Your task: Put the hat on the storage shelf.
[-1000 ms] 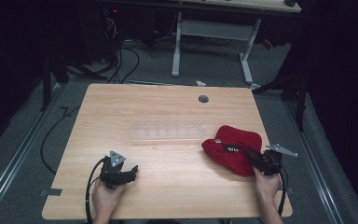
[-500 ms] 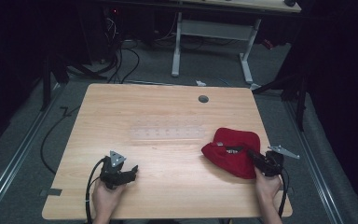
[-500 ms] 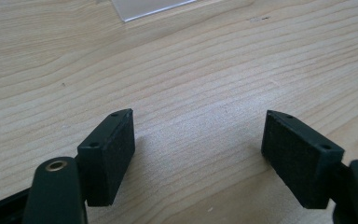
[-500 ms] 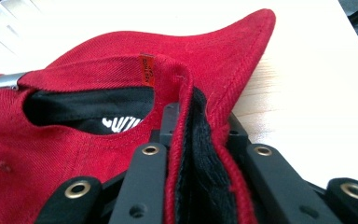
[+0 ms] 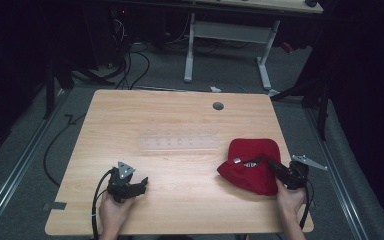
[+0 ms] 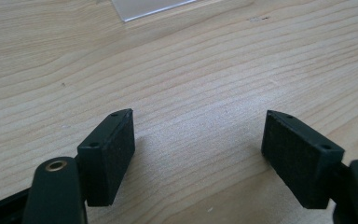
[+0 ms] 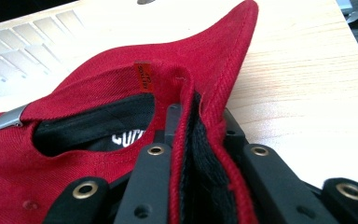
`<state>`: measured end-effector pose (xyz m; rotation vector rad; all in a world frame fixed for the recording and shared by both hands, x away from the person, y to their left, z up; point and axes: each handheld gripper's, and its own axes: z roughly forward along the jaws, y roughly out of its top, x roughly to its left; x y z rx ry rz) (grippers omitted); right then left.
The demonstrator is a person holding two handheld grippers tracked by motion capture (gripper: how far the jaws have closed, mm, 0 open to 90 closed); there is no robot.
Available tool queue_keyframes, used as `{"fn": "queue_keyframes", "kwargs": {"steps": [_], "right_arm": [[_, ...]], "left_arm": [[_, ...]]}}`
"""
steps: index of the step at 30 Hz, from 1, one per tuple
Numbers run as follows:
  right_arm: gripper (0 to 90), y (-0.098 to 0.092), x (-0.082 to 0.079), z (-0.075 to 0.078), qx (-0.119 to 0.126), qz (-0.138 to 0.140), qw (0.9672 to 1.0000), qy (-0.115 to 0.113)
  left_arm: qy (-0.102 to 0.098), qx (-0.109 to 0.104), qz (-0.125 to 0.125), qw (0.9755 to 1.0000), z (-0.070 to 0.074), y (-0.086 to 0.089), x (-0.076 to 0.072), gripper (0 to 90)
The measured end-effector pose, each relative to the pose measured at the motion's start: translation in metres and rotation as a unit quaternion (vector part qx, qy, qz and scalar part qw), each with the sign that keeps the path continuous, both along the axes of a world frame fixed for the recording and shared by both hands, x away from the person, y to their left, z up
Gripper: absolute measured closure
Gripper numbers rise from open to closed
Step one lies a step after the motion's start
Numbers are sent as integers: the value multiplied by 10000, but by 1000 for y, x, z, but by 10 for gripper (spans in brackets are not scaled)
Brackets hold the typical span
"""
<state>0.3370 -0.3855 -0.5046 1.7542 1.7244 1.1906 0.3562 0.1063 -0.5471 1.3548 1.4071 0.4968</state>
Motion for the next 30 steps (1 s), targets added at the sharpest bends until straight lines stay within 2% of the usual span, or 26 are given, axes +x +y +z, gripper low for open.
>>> {"fn": "queue_keyframes", "kwargs": {"steps": [10, 16, 23, 26, 30], "right_arm": [[804, 0, -6, 6, 130, 120, 9998, -9], [806, 3, -10, 16, 173, 273, 9995, -64], [806, 9, -13, 21, 250, 489, 9985, -45], [806, 13, -14, 24, 387, 594, 9975, -48], [807, 17, -15, 26, 400, 674, 9969, -49]], "left_arm": [[5, -1, -11, 10000, 0, 0, 0, 257], [7, -17, -10, 10000, 0, 0, 0, 249], [13, 11, -180, 9998, 0, -1, -1, 226], [24, 4, -271, 9996, 0, -1, -2, 227], [43, 35, -389, 9992, 0, -2, -4, 231]]}}
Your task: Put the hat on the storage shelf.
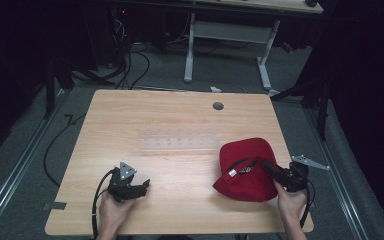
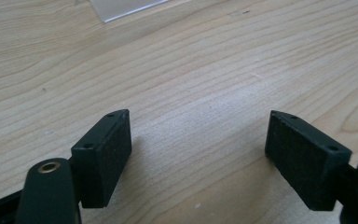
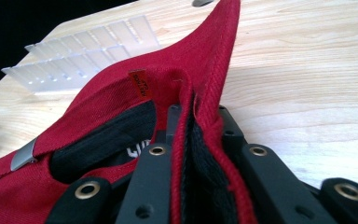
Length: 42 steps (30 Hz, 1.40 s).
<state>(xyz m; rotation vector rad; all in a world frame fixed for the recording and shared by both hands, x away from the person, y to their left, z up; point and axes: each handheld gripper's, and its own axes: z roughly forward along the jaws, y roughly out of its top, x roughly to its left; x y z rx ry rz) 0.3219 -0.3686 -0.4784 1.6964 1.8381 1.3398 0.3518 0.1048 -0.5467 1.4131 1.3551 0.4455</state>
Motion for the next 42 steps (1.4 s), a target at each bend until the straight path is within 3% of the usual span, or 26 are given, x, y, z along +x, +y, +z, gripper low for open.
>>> {"fn": "queue_keyframes", "kwargs": {"steps": [7, 11, 15, 22, 28, 42], "right_arm": [[806, 12, 0, 5, 65, 241, 9997, 11], [806, 17, 1, 7, 95, 307, 9995, 31], [806, 22, 1, 9, 185, 430, 9989, 34], [806, 27, 0, 8, 274, 521, 9982, 95], [806, 34, 1, 9, 325, 647, 9973, 112], [806, 51, 4, 15, 400, 905, 9949, 176]], "left_arm": [[-7, 49, -283, 9996, 3, -7, -8, 251], [-53, -48, -472, 9989, 10, -13, -13, 254], [-98, -221, -737, 9970, 22, -23, -18, 268], [-172, -164, -1159, 9930, 31, -45, -24, 279], [-258, -133, -1371, 9901, 38, -58, -29, 272], [-393, -287, -1656, 9850, 54, -76, -34, 237]]}}
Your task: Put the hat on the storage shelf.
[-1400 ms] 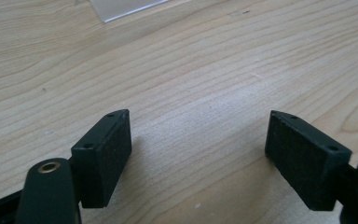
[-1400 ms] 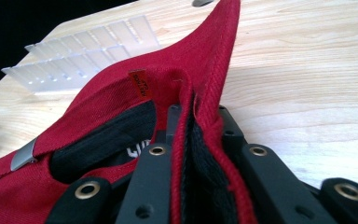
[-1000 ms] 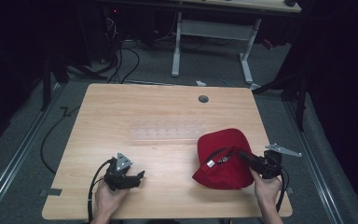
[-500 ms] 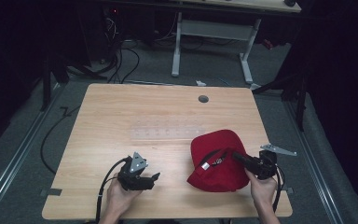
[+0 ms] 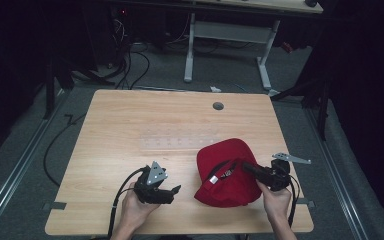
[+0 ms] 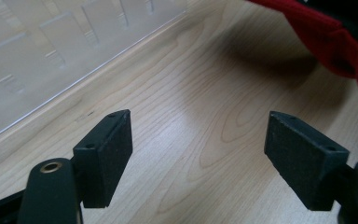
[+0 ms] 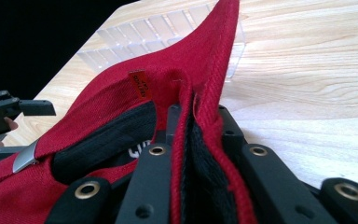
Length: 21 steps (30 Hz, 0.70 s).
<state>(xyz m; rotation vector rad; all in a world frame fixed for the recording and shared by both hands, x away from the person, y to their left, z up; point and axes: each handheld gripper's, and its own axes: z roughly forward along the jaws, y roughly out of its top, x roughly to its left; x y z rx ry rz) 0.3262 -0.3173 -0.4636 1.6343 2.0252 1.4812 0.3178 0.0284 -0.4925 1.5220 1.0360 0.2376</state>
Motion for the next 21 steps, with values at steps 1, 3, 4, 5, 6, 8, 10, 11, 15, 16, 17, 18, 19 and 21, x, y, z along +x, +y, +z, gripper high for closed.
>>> {"fn": "queue_keyframes", "kwargs": {"steps": [1, 3, 4, 5, 6, 8, 10, 11, 15, 16, 17, 18, 19, 21], "right_arm": [[806, 1, 0, 0, 0, 21, 10000, 5], [806, 3, 1, 0, -16, 67, 10000, 3], [806, 5, 1, 1, -21, 99, 9999, 10], [806, 7, 1, 1, -9, 116, 9999, 23], [806, 8, 2, 2, -12, 144, 9999, 21], [805, 10, 2, 2, 7, 184, 9998, 51], [805, 11, 3, 2, 17, 200, 9998, 51], [806, 13, 4, 2, 23, 226, 9997, 82], [805, 16, 5, 2, 2, 279, 9996, 99], [805, 17, 5, 2, 7, 288, 9995, 105], [805, 18, 5, 3, 3, 308, 9995, 114], [805, 20, 6, 3, -2, 343, 9993, 111], [805, 21, 7, 3, -14, 368, 9992, 119], [805, 23, 7, 3, -17, 383, 9992, 148]], "left_arm": [[-21, -17, -9, 10000, 1, -1, 0, 235], [-36, 0, -46, 10000, 1, -4, -1, 232], [-43, 48, -65, 10000, 1, -5, -1, 228], [-50, 39, -63, 10000, 1, -6, -1, 222], [-68, 74, -88, 9999, 1, -9, -1, 221], [-92, 109, -113, 9998, 1, -10, -1, 219], [-105, 125, -136, 9998, 2, -13, -1, 217], [-110, 130, -146, 9997, 2, -14, -1, 215], [-145, 174, -202, 9995, 3, -18, -2, 211], [-159, 183, -214, 9995, 3, -19, -2, 211], [-167, 180, -226, 9994, 4, -20, -2, 209], [-176, 172, -232, 9994, 4, -21, -2, 208], [-204, 193, -263, 9993, 5, -22, -2, 208], [-208, 180, -266, 9993, 6, -22, -2, 208]]}}
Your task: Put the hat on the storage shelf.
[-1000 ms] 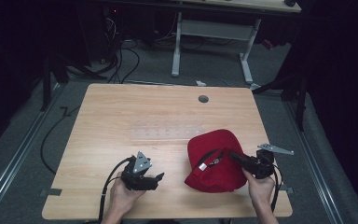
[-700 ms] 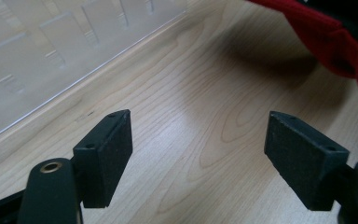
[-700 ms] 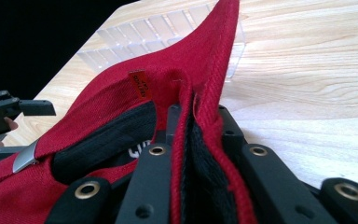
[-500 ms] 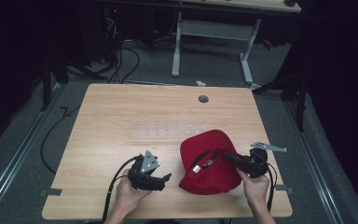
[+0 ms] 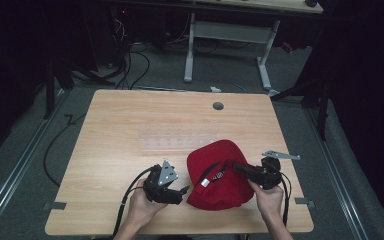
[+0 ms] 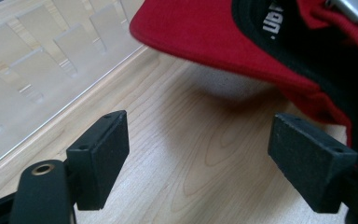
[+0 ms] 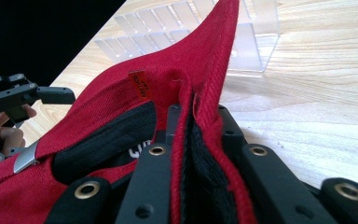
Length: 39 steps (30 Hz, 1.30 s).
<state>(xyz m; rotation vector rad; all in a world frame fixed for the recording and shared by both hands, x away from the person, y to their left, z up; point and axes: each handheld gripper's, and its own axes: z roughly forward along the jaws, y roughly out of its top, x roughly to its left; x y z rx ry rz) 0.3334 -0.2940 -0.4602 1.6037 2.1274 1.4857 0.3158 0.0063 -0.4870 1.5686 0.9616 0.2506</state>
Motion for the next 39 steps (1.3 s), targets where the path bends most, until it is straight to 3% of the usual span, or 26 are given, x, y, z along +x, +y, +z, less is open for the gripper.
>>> {"fn": "queue_keyframes", "kwargs": {"steps": [8, 25, 33, 39], "right_arm": [[804, 7, 2, -1, -34, 116, 9999, 49], [803, 17, 5, -1, -264, 246, 9990, 266], [803, 20, 6, 0, -318, 315, 9984, 340], [802, 25, 8, -1, -336, 416, 9976, 431]], "left_arm": [[-24, -32, -37, 10000, 1, -2, -1, 206], [-217, 276, -40, 9994, -1, -7, -4, 217], [-271, 181, -29, 9995, 0, -6, -5, 241], [-305, 248, -17, 9992, -2, -6, -5, 242]]}}
